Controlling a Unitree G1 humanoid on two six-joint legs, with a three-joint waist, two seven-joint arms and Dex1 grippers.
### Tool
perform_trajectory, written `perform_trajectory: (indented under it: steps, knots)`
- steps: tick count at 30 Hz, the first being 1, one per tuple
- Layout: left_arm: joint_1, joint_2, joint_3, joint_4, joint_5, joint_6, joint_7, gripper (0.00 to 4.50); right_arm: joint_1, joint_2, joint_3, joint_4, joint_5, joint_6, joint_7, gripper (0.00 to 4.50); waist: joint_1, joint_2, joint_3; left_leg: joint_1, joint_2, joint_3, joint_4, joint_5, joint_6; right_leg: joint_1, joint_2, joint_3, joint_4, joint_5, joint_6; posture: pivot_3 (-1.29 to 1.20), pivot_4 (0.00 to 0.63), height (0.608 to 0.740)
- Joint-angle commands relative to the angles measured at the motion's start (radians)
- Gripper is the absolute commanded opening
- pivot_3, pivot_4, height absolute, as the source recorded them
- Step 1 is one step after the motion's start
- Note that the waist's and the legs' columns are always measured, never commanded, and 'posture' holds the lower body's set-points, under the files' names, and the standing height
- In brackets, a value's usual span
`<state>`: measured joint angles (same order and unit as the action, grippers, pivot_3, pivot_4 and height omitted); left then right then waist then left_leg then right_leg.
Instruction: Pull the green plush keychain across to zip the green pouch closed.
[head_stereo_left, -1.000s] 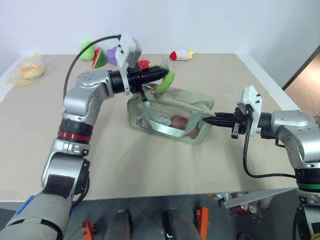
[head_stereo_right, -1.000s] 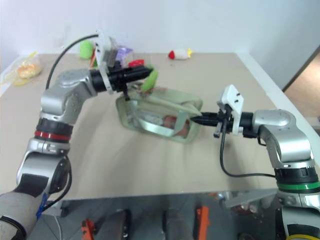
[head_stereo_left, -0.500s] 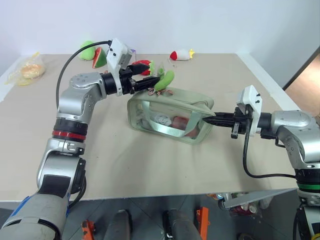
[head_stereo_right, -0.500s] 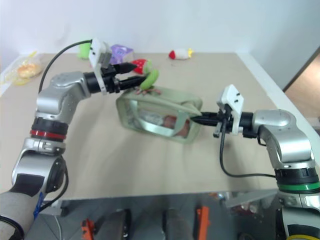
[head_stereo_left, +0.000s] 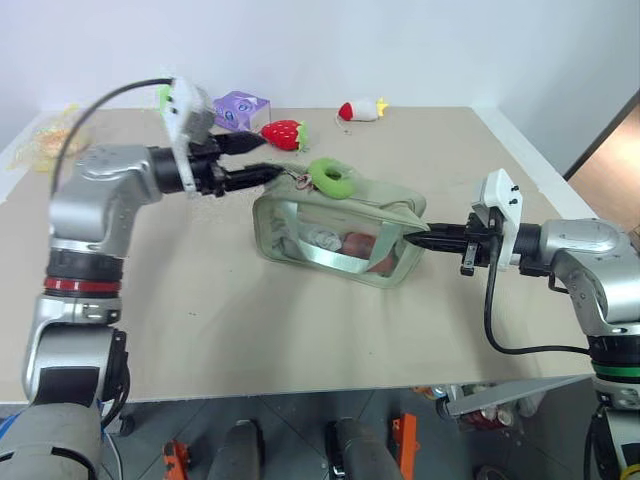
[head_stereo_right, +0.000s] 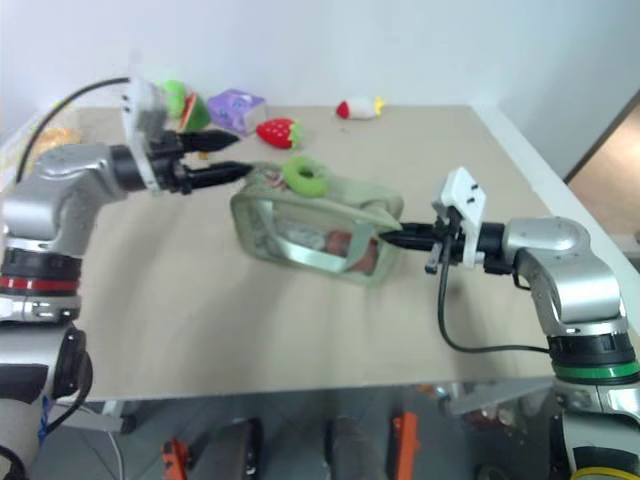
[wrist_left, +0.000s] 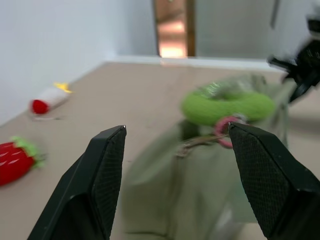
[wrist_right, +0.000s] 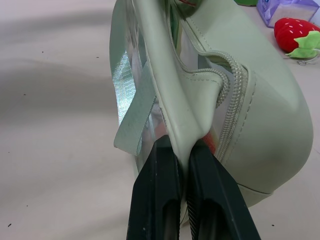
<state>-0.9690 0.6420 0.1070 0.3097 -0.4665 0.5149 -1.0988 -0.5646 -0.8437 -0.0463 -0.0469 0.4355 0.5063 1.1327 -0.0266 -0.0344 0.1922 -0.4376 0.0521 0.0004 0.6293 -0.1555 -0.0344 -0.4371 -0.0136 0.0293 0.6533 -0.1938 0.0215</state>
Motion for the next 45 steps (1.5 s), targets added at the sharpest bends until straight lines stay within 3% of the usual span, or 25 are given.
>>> perform_trajectory:
  steps: [1,9,23,26,33,45]
  knots:
    - [0.021,0.047,0.080,0.015,-0.069,0.055,-0.038,3.36,-0.014,0.000,-0.009,-0.019,0.005,-0.006,-0.001,0.00,0.000,0.000,0.000,0.000,0.000,0.000,0.000,0.000,0.000,0.000,0.000,0.000,0.000,0.000,0.000,0.00,0.150,0.740]
    - [0.149,0.066,0.045,-0.010,-0.073,0.101,-0.094,3.36,-0.011,-0.001,-0.013,-0.022,0.007,-0.004,-0.001,0.00,-0.001,0.000,0.000,0.000,0.000,0.000,0.000,0.000,0.000,0.000,0.000,0.000,0.000,-0.001,-0.002,0.00,0.150,0.740]
    - [0.125,-0.021,-0.080,0.066,-0.013,0.056,-0.126,3.36,0.013,-0.012,-0.033,-0.051,0.017,0.007,-0.012,0.00,0.001,0.000,0.000,0.000,0.000,0.000,0.001,0.000,0.000,0.000,0.000,0.000,0.000,0.000,-0.001,0.00,0.150,0.740]
    - [0.102,-0.035,-0.079,0.105,0.002,0.037,-0.123,2.55,0.022,-0.015,-0.038,-0.059,0.020,0.011,-0.017,0.00,0.001,0.000,0.000,0.000,0.000,0.001,0.001,0.000,0.000,0.000,0.000,0.000,0.000,0.000,-0.001,0.00,0.150,0.740]
    - [0.067,-0.056,-0.054,0.123,-0.019,0.034,-0.118,0.20,0.026,-0.018,-0.037,-0.063,0.022,0.014,-0.024,0.00,0.001,0.000,0.000,0.000,0.000,0.001,0.001,0.000,0.000,0.000,0.000,0.000,0.000,0.000,-0.001,0.00,0.150,0.740]
    - [0.161,-0.033,-0.053,-0.079,-0.059,0.117,-0.134,0.06,0.013,-0.018,-0.022,-0.042,0.019,0.004,-0.007,0.00,0.000,0.000,0.000,-0.001,0.000,0.001,0.001,0.000,0.000,0.000,0.000,0.000,0.000,0.000,-0.001,0.00,0.150,0.740]
